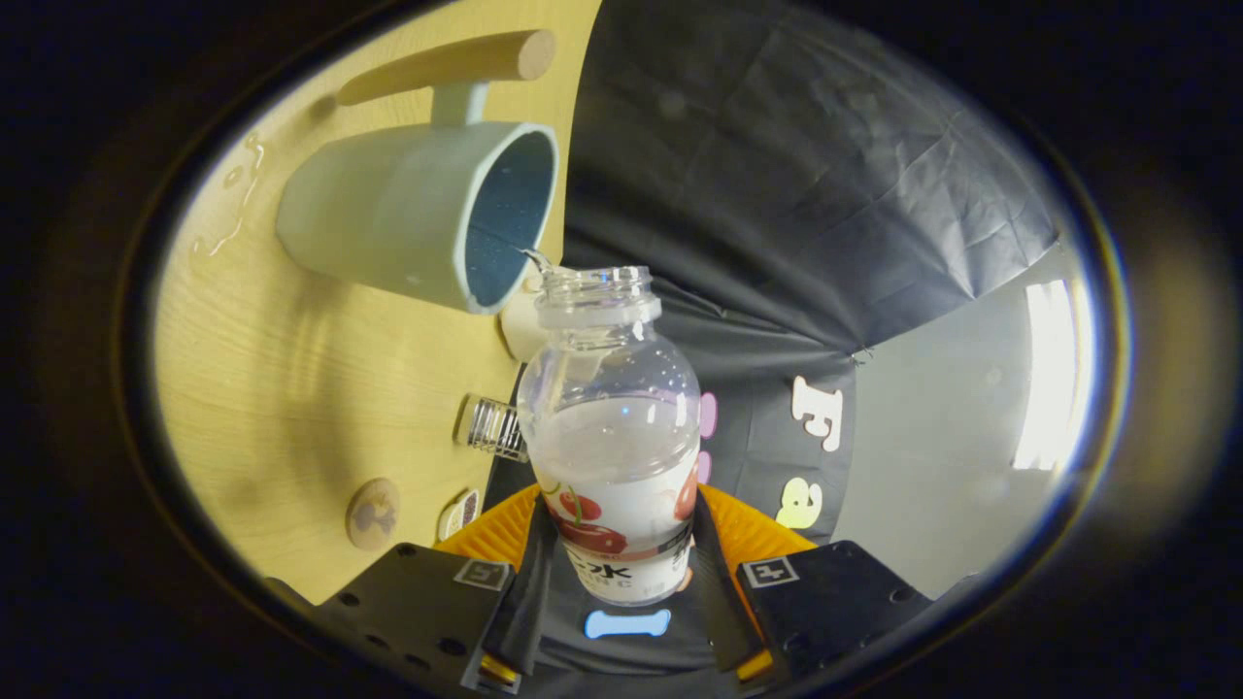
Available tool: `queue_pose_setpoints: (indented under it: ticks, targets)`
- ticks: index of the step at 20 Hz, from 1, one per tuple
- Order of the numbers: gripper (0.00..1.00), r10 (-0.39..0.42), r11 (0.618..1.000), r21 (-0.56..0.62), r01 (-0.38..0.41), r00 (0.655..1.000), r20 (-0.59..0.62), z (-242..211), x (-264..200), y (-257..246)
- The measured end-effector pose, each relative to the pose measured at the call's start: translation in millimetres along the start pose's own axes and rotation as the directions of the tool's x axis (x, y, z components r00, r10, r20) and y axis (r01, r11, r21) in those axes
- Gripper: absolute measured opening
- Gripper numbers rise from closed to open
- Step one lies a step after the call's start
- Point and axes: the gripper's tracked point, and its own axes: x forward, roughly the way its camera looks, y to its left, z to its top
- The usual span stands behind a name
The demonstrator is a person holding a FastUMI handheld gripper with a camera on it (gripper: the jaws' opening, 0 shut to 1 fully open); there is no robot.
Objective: Take the bottle from table, then pour the juice into the cup, finally place the bottle on the coaster
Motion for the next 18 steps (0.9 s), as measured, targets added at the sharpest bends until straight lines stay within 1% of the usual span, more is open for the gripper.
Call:
queue_pose_setpoints:
  ticks: [8,15,18]
  targets:
    - [0.71,-0.023,0.999,-0.049,0.023,1.000,0.008,-2.9,3.5,-1.9]
    - [0.71,-0.055,0.995,-0.085,0.056,0.998,0.025,4.2,-3.1,-1.1]
    - [0.71,-0.053,0.993,-0.102,0.057,0.998,0.037,10.5,-6.7,0.9]
